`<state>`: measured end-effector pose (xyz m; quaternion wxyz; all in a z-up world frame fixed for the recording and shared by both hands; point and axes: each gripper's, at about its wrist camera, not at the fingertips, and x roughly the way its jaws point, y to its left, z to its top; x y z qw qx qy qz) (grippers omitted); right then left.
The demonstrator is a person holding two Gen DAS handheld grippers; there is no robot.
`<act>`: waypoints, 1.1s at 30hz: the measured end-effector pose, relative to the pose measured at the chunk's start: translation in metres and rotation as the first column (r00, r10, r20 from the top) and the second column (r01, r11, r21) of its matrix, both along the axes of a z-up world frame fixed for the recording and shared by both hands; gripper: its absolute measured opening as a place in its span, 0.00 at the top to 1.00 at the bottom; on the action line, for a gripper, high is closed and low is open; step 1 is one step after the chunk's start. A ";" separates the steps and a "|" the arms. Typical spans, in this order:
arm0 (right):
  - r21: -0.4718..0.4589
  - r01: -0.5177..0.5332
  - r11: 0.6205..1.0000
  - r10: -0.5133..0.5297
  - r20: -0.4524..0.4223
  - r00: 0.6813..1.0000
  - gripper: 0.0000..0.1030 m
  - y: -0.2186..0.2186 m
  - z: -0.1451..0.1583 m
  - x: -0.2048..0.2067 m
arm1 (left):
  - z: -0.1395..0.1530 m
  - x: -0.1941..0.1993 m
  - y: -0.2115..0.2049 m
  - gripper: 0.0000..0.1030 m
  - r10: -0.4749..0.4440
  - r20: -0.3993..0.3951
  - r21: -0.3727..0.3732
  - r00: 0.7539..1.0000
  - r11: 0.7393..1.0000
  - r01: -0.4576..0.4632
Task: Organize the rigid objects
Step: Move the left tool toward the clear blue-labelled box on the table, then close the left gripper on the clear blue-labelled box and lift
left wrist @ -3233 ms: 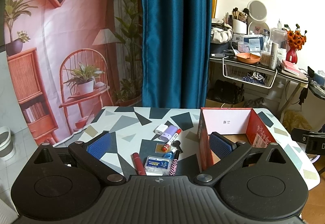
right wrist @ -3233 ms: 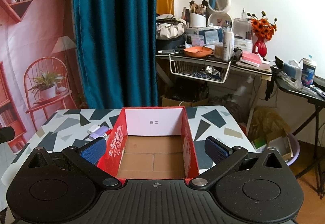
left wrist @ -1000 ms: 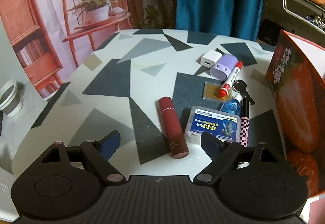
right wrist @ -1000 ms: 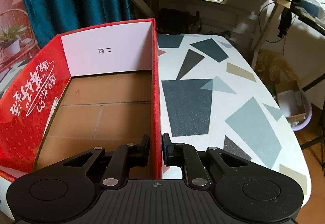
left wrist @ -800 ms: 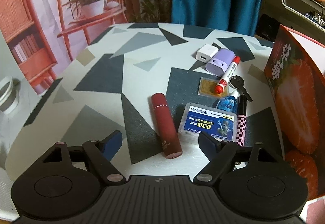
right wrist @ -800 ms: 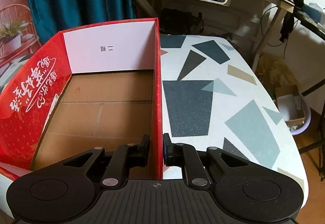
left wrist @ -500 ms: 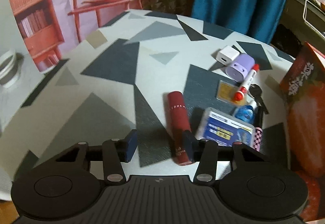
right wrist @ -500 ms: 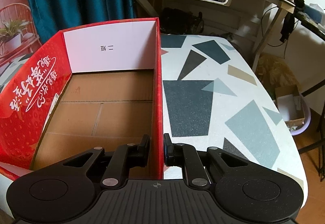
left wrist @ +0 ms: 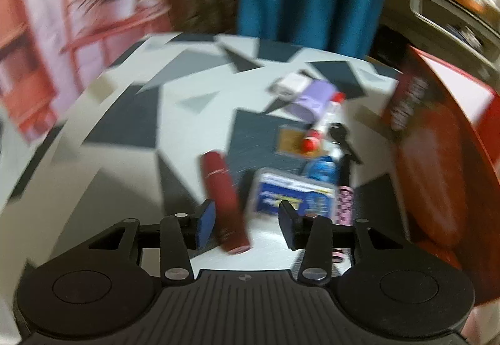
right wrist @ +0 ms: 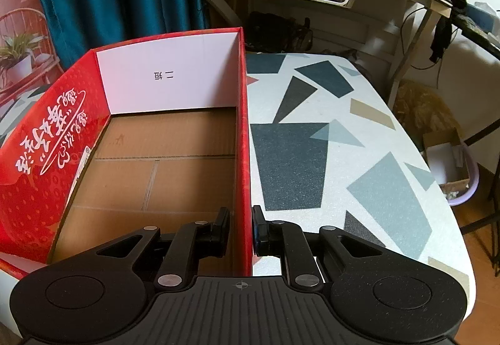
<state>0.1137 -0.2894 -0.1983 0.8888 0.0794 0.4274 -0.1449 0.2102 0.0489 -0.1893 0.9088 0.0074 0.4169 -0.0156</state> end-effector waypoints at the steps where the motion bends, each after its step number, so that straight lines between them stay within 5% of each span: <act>1: 0.000 0.001 1.000 -0.001 0.000 1.000 0.86 0.000 0.000 0.000 | 0.000 0.001 -0.005 0.38 -0.031 0.002 0.013 1.000 0.999 0.031; 4: 0.000 0.001 1.000 -0.001 -0.001 1.000 0.86 0.000 0.000 0.000 | -0.004 0.008 -0.019 0.24 -0.110 0.013 0.037 0.994 0.993 0.109; 13: -0.003 0.000 1.000 0.000 -0.006 1.000 0.86 0.002 0.001 0.001 | -0.024 0.027 -0.030 0.23 -0.165 -0.009 0.067 0.986 0.984 0.165; 19: -0.004 -0.002 1.000 0.002 -0.006 1.000 0.84 0.002 0.000 0.001 | -0.027 0.027 -0.027 0.23 -0.154 -0.027 0.009 0.988 0.988 0.154; 33: -0.007 -0.003 1.000 0.003 -0.009 1.000 0.83 0.003 0.000 0.002 | -0.034 0.004 -0.053 0.22 -0.236 0.000 0.118 0.972 0.965 0.234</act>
